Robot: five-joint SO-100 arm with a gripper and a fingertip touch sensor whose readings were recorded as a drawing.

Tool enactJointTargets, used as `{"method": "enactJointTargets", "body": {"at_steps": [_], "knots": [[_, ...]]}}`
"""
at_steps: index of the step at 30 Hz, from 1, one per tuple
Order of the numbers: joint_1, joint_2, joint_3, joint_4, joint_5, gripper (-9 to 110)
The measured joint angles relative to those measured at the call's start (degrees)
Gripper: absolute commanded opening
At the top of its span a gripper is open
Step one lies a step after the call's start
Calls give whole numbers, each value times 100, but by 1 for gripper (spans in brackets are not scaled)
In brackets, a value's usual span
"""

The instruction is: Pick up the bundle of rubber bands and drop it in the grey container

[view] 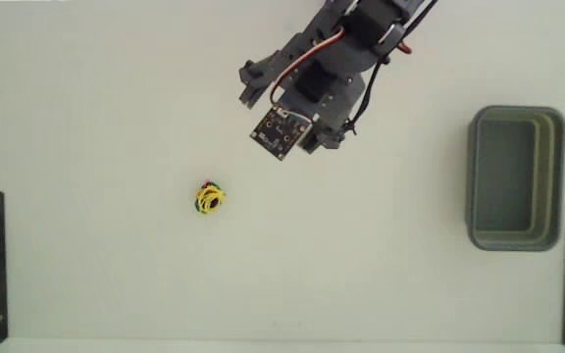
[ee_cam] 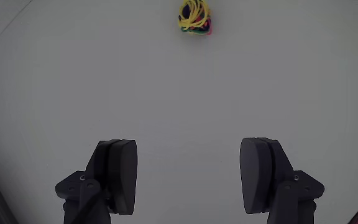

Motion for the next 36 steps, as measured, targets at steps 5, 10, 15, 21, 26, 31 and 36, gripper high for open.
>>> {"method": "enactJointTargets", "body": {"at_steps": [5,10,15,21,26,31,36], "knots": [[0,0,0,0,0,110],[9,-26,0,0,0,110],[9,-193,0,-62,9,110],[9,-501,0,-343,0,110],[9,-765,0,-545,9,110],[9,-1063,0,-747,0,110],[9,-1336,-9,-949,0,110]]}}
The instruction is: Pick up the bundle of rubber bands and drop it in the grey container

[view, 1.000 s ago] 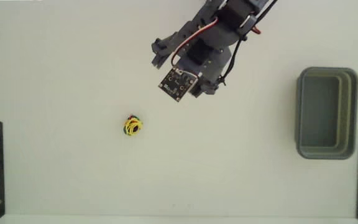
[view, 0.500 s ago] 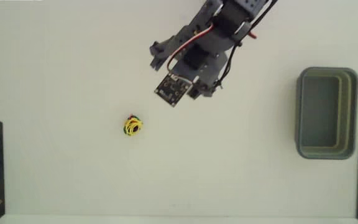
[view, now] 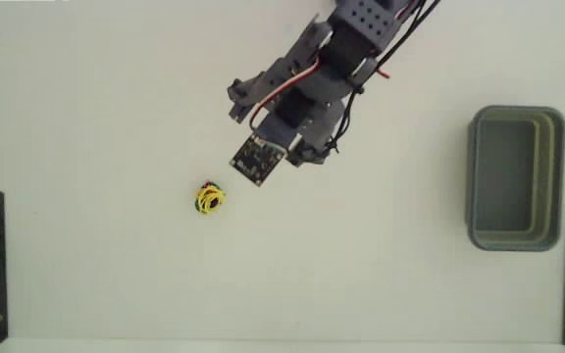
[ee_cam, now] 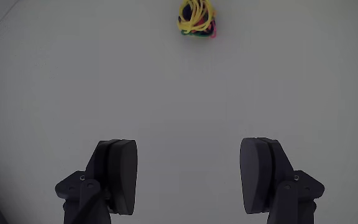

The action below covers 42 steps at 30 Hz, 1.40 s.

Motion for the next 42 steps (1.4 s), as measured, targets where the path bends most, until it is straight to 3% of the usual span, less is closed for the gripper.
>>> {"method": "enactJointTargets", "body": {"at_steps": [42], "knots": [[9,-2145,-1187,-1002,9,110]]}}
